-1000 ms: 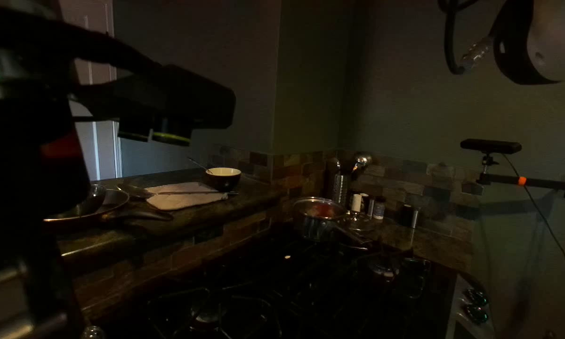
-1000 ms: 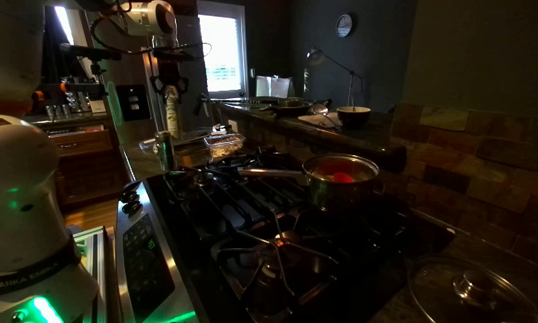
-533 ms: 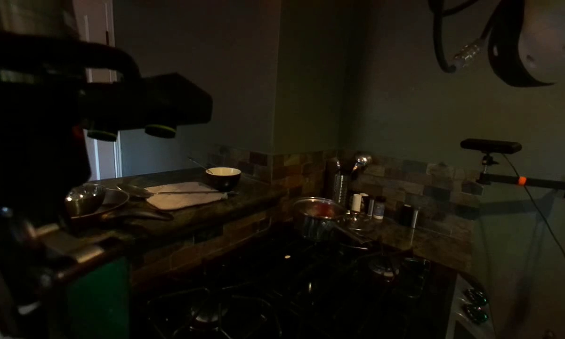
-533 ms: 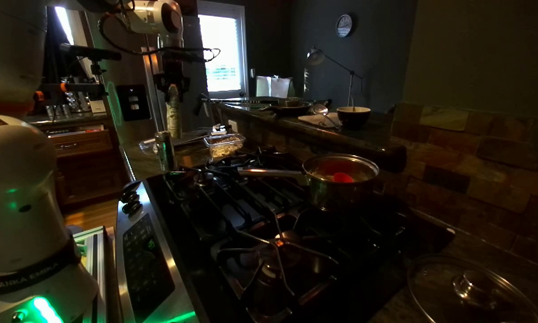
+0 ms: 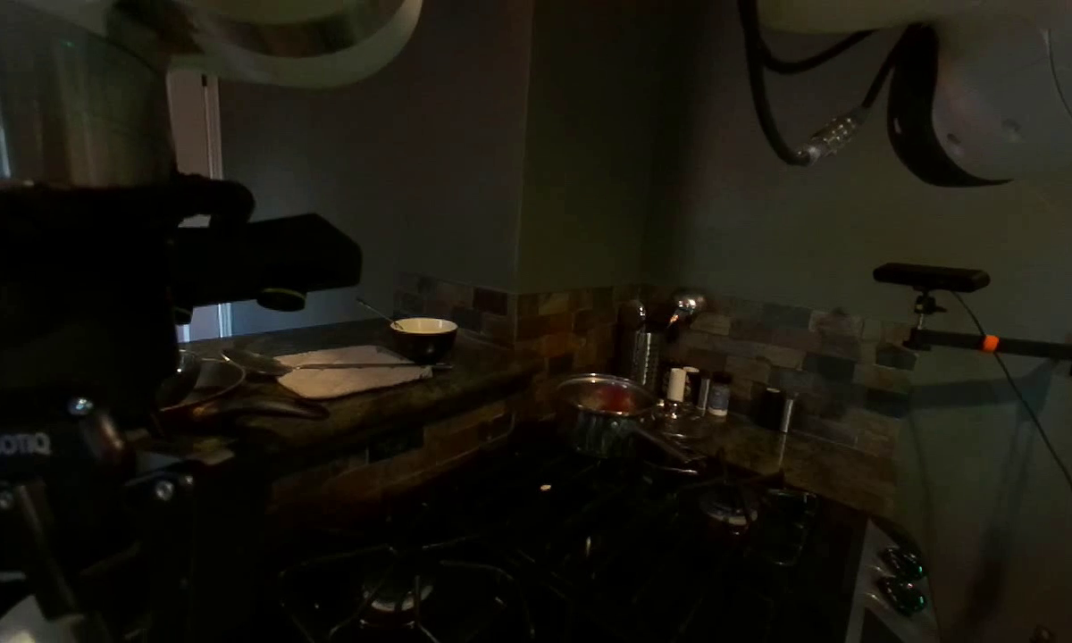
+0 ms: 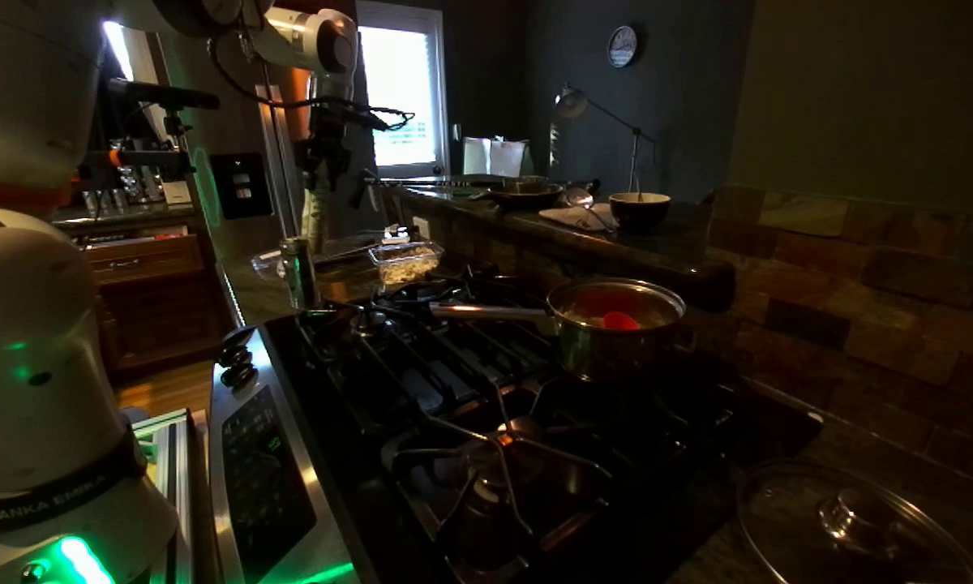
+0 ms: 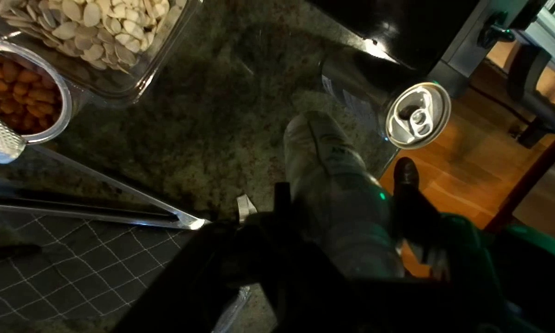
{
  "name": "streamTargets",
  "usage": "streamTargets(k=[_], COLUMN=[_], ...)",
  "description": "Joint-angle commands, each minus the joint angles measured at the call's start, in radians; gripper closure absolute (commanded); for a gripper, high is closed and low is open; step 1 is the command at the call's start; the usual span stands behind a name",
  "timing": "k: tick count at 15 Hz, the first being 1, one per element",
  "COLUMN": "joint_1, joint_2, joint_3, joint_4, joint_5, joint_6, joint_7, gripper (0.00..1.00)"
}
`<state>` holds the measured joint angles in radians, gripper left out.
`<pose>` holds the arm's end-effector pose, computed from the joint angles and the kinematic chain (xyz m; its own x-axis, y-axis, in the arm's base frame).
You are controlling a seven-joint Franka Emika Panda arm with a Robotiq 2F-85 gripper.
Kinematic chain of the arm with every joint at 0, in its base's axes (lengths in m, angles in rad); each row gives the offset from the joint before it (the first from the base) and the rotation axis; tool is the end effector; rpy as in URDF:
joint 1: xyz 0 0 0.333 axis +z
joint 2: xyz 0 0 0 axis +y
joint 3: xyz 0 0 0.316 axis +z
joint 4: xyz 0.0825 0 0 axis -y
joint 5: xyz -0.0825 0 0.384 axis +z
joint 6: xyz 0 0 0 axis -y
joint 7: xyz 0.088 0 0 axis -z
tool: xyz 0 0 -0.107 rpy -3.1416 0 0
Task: Move the bottle to the left
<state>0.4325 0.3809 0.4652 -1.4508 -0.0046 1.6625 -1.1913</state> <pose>0.4390 0.4801 0.4782 -0.4694 0.8770 0.1027 0.8582 0.4805 -0.1806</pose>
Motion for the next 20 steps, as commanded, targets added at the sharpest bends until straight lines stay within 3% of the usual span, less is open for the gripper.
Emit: streamTargets(k=[1, 2, 3, 7, 14, 20], joint_1=[0.009, 0.007, 0.006, 0.03, 0.045, 0.067], joint_2=[0.007, 0.009, 0.009, 0.03, 0.114, 0.11], joint_3=[-0.016, -0.017, -0.018, -0.034, -0.055, -0.097], joint_4=[0.013, 0.016, 0.017, -0.001, 0.015, 0.002], joint_5=[0.005, 0.006, 0.007, -0.032, -0.071, -0.193], joint_6=[-0.006, -0.006, -0.006, 0.089, 0.156, 0.246], joint_7=[-0.001, -0.001, -0.001, 0.076, 0.111, 0.222], gripper=[0.42, 0.42, 0.67, 0.67, 0.67, 0.67])
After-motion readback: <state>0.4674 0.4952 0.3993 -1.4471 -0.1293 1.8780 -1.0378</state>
